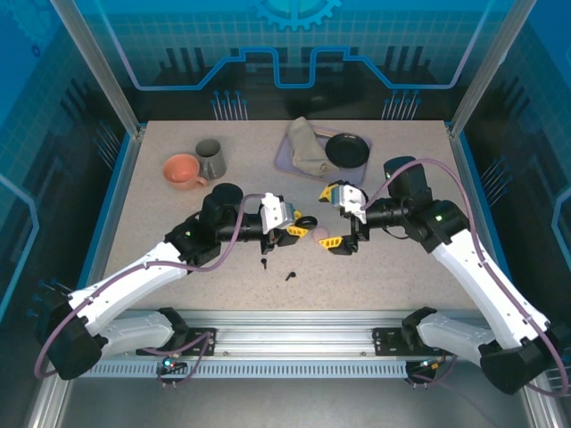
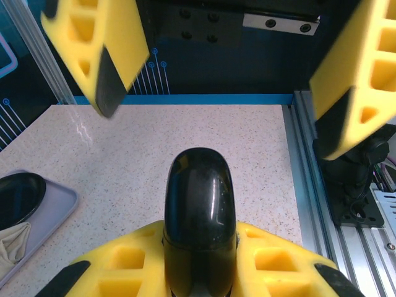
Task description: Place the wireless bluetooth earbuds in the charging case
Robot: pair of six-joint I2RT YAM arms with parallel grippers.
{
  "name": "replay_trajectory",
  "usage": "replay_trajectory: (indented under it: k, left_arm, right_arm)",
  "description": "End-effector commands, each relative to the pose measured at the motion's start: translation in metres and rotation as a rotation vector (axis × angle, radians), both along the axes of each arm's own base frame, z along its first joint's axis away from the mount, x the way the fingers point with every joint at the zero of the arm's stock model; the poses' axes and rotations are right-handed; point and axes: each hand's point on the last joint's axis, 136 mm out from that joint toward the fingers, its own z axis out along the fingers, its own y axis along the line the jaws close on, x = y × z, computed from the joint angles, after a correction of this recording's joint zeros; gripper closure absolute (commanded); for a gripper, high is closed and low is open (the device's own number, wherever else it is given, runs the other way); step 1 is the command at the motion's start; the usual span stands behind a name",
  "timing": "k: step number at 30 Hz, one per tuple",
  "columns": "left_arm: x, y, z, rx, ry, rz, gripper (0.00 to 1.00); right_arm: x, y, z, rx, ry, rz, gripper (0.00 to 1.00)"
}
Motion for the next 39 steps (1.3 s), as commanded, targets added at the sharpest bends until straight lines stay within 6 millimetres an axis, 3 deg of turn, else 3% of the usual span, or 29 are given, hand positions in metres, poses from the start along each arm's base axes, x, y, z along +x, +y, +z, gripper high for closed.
replay_trajectory:
  k: [1, 17, 39]
  left_arm:
    - [-0.002, -0.004, 0.019, -0.026, -0.034, -0.013, 1.00]
    - [-0.004, -0.007, 0.018, -0.014, -0.041, -0.027, 1.00]
    - [-0.005, -0.007, 0.016, -0.005, -0.034, -0.030, 1.00]
  right_arm:
    - [0.005, 0.001, 0.006, 0.039, -0.036, -0.029, 0.00]
    - [0.020, 0.016, 0.004, -0.006, -0.101, -0.046, 0.00]
    - [0.038, 0.011, 0.020, -0.026, -0.164, -0.134, 0.01]
